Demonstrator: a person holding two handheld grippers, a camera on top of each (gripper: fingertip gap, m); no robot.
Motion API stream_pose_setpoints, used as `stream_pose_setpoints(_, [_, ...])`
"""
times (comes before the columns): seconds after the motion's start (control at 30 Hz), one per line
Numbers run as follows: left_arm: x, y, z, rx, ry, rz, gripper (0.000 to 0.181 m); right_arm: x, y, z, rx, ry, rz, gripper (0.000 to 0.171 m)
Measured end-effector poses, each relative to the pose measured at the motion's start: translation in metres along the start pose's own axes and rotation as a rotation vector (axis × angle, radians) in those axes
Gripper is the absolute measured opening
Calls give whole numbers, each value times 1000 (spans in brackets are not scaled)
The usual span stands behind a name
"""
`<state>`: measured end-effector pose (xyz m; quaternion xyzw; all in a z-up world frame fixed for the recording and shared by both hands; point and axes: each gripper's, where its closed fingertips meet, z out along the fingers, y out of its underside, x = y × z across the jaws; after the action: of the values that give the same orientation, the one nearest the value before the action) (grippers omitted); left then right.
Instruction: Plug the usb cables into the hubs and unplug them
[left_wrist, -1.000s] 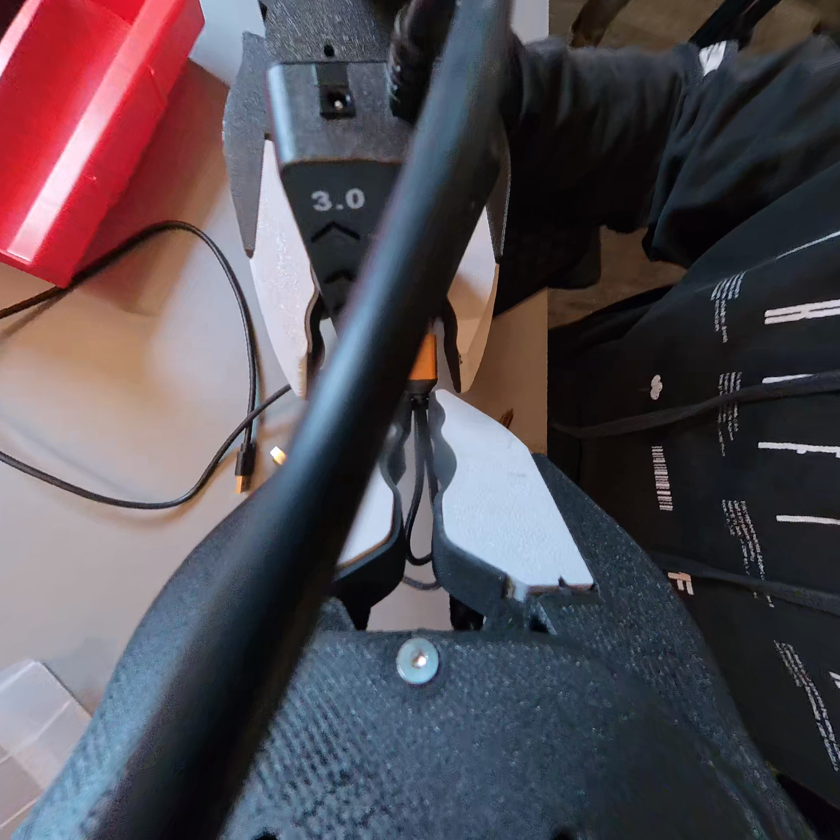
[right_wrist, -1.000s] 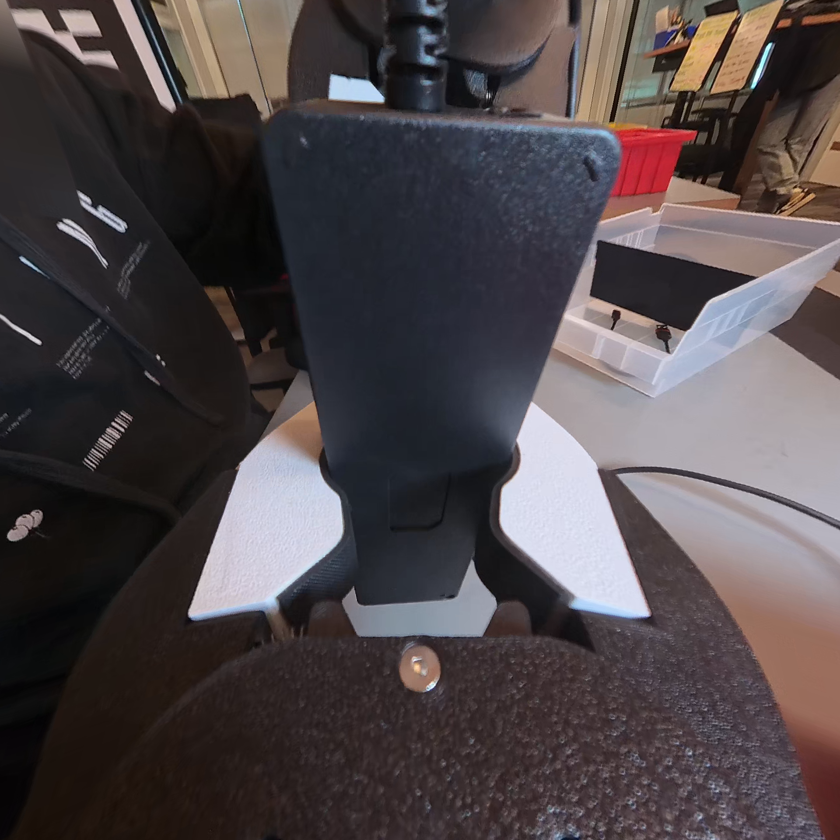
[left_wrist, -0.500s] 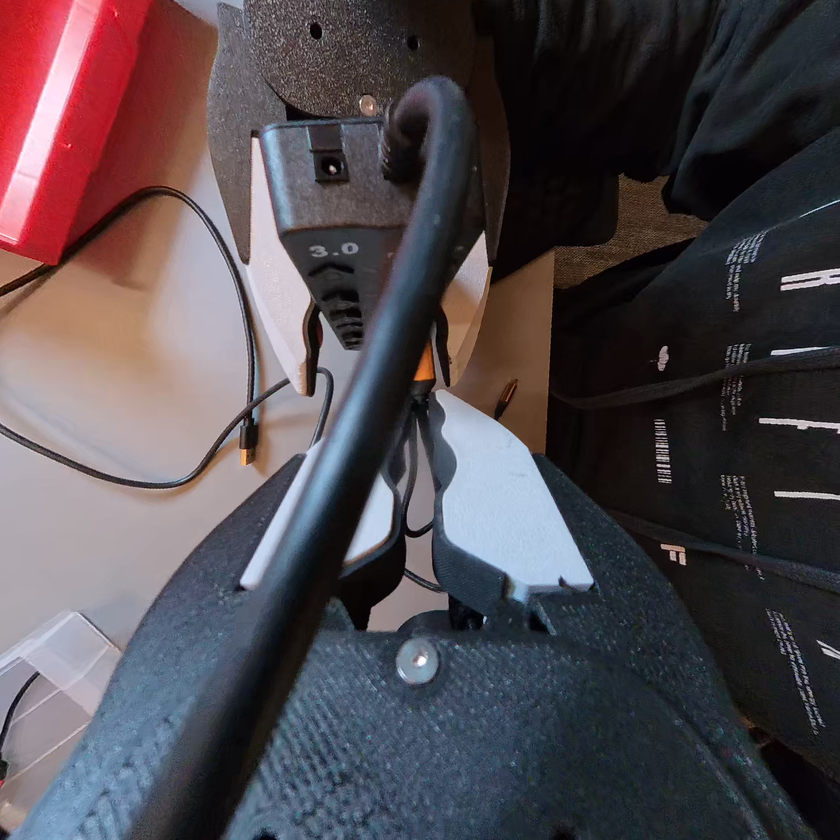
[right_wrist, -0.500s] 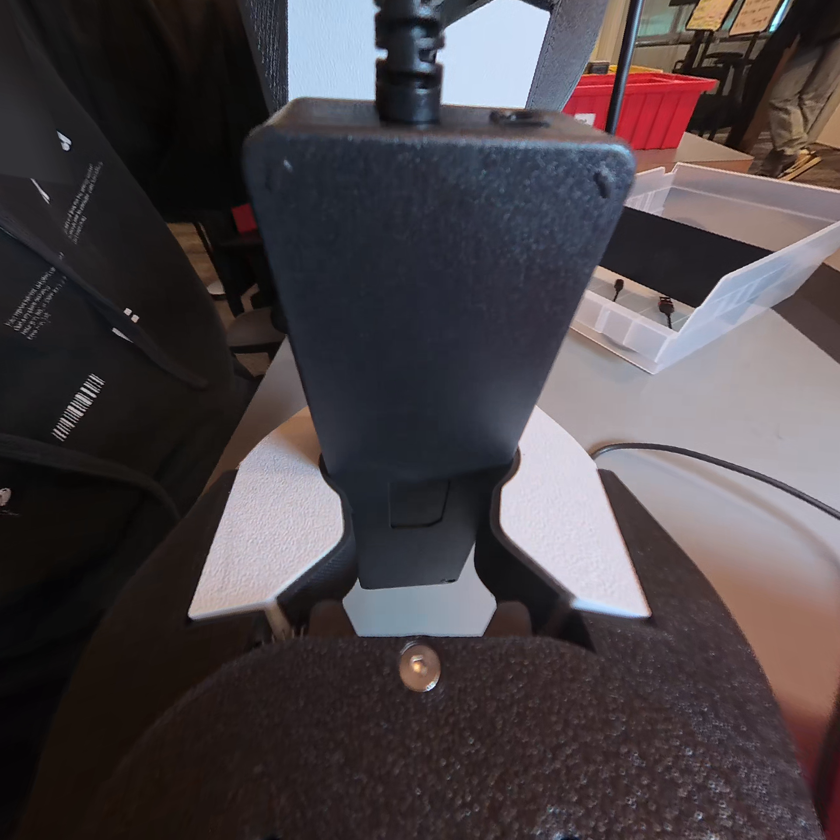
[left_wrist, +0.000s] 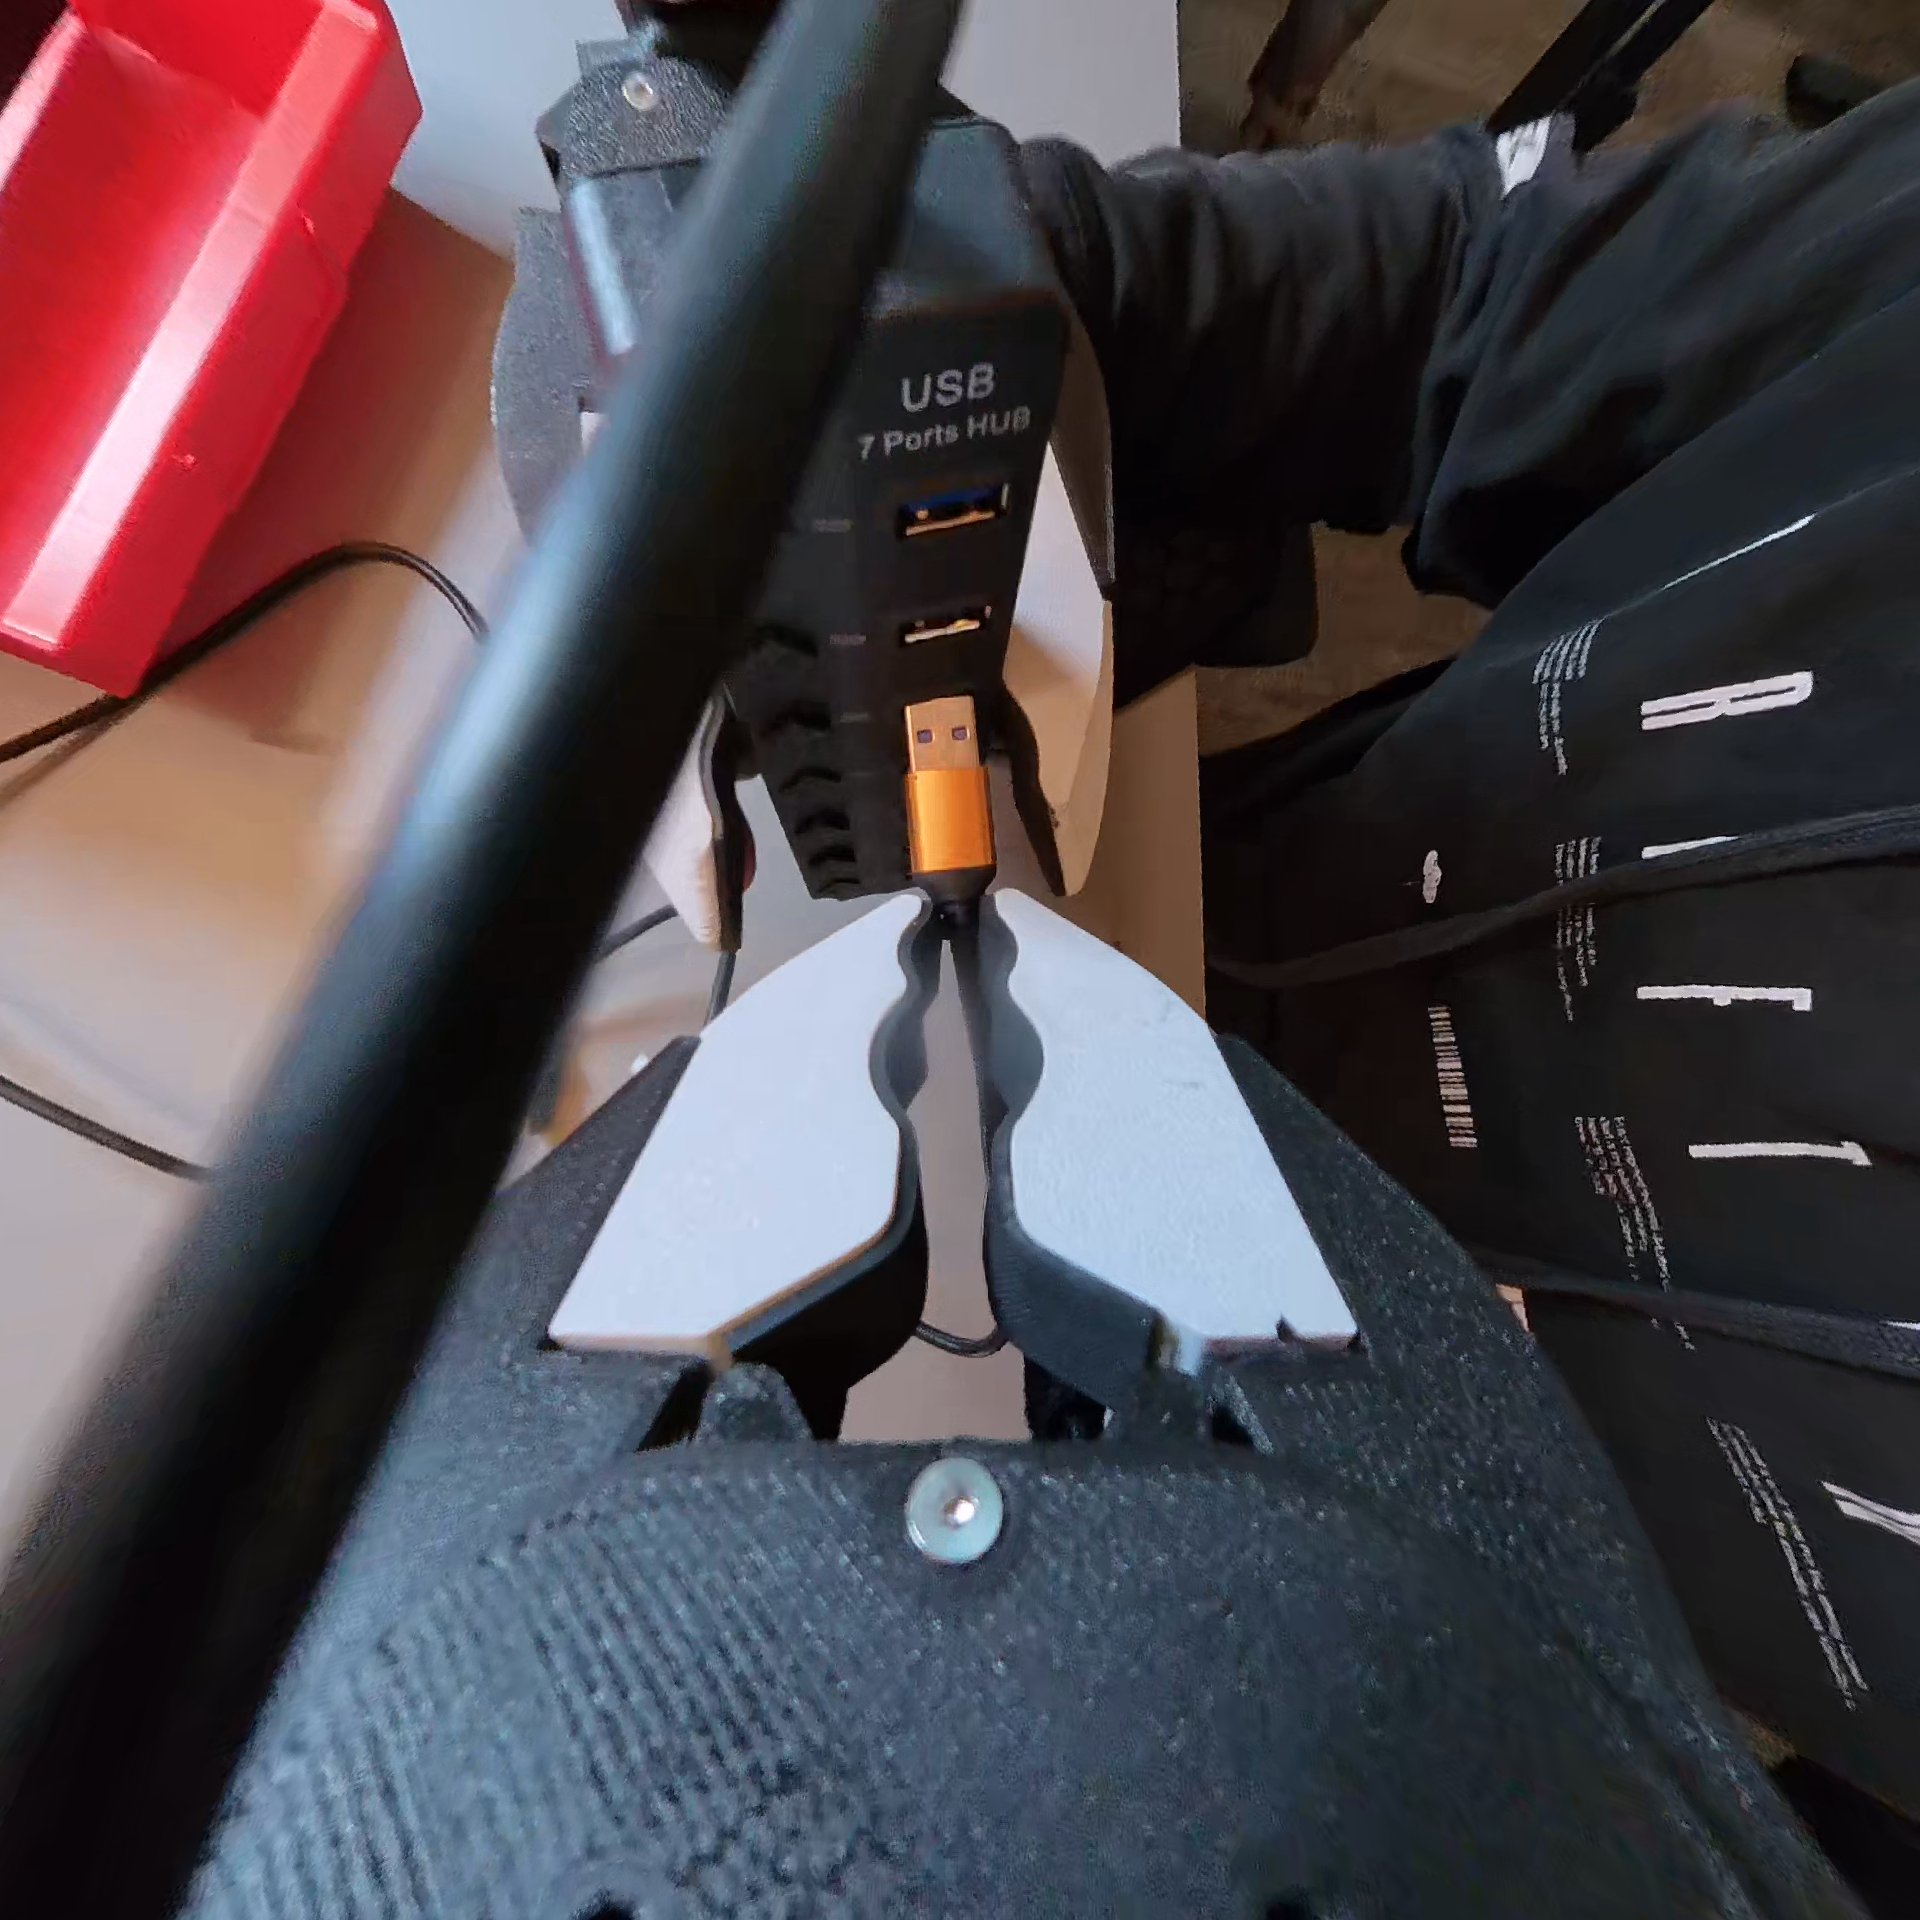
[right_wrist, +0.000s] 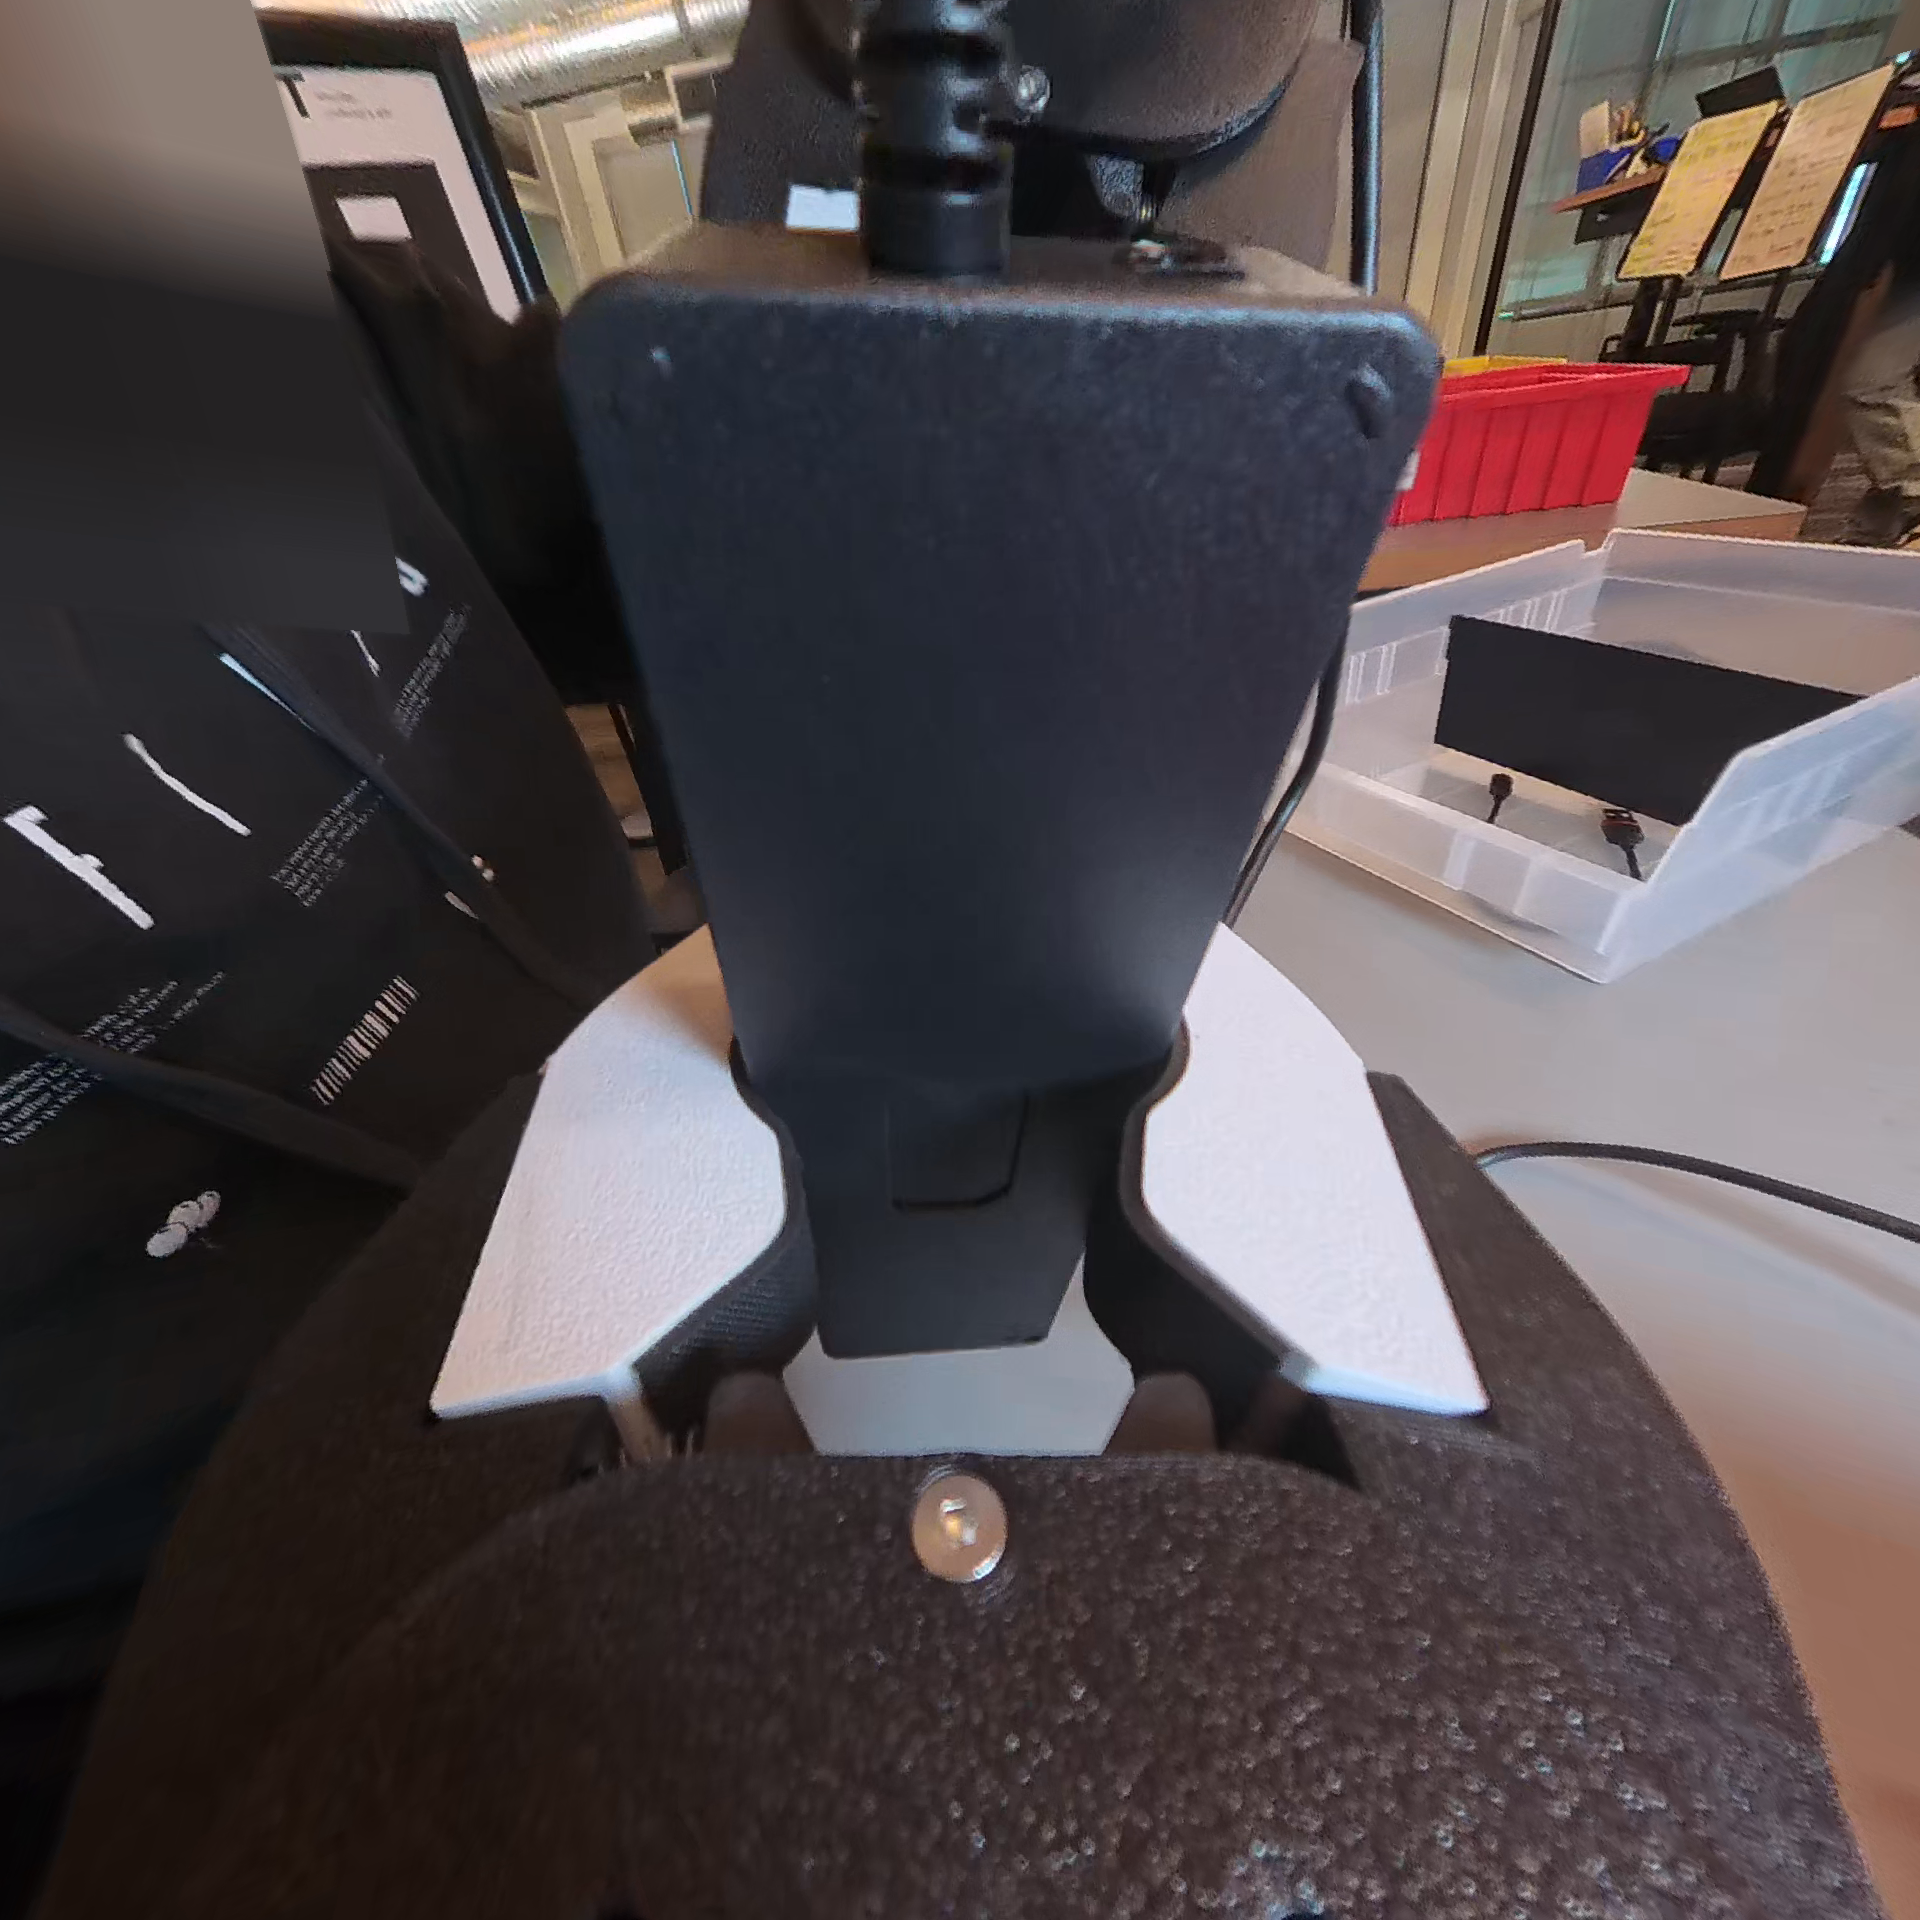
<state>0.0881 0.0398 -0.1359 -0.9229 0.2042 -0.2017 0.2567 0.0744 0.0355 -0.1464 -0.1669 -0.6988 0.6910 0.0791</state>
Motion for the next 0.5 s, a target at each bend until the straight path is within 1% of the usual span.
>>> stream_pose_setpoints(0.17, [-2, 4, 4, 66, -7, 54, 7, -1, -3, 0, -2, 14, -25, 64])
stream_pose_setpoints(0.37, [-2, 8, 7, 195, 3, 114, 7, -6, -10, -1, 26, 1, -40, 64])
stream_pose_setpoints(0.5, [-1, 9, 8, 223, 14, 116, 7, -7, -10, 0, 22, -1, -46, 64])
